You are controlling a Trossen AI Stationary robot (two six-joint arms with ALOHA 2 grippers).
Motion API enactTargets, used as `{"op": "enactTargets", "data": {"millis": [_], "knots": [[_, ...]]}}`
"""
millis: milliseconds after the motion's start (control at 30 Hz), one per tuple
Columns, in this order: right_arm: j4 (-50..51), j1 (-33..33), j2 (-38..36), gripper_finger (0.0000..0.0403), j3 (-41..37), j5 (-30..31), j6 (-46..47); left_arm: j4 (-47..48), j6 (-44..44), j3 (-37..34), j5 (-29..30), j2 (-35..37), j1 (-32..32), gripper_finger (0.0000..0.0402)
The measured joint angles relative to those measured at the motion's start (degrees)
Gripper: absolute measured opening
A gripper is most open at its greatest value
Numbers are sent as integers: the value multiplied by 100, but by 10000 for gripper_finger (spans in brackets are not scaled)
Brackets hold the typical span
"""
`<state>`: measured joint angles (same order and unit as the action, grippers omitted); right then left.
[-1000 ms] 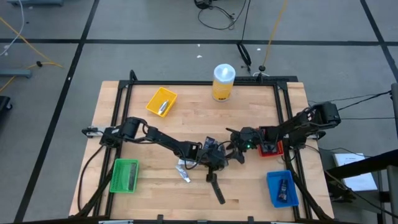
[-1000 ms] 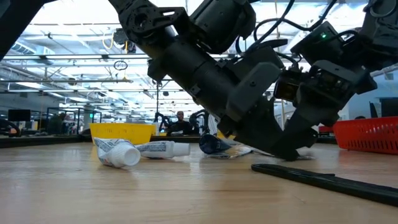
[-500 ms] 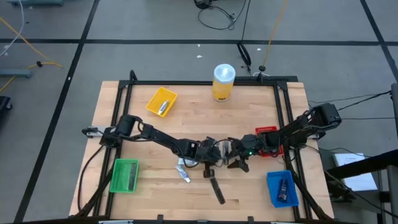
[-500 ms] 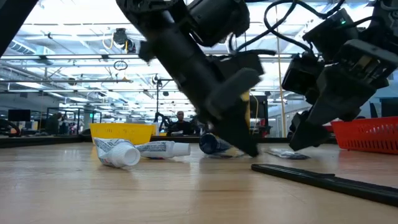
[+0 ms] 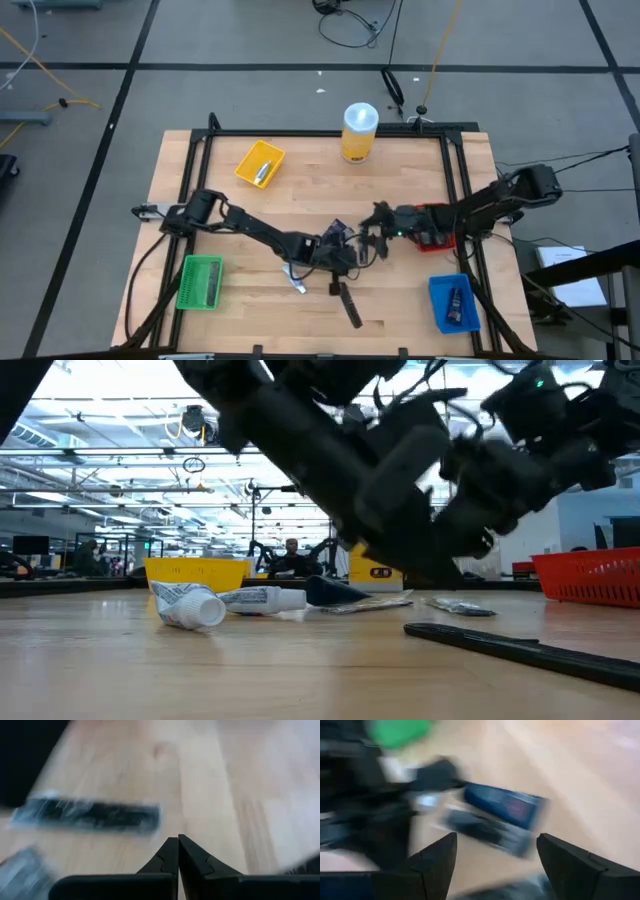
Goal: Pick & Place Travel size toiletries
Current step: Put the black comb into the green bin
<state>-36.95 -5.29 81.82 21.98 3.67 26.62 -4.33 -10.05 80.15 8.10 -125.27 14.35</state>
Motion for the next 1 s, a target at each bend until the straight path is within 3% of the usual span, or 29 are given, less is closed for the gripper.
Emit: {"op": "enactTargets", "data": {"millis": [233, 367, 633, 800, 900, 1000], "knots": [[324, 386, 388, 265, -11, -31, -40, -527, -163, 1, -9, -380, -188, 8], [478, 433, 456, 265, -9, -654, 25, -229, -382, 17, -40, -375, -302, 2], [785, 289, 366, 265, 4, -1101, 482, 731, -469, 20, 165, -151, -285, 3], [622, 35, 376, 265, -2, -1109, 1057, 1800, -699, -1, 1108, 230, -216, 10], [409, -179, 386, 265, -11, -712, 1472, 2301, -904, -11, 1740, 491, -135, 9], [64, -377, 389, 265, -17, -265, 1434, 2271, -879, -4, 1874, 616, -43, 2]]}}
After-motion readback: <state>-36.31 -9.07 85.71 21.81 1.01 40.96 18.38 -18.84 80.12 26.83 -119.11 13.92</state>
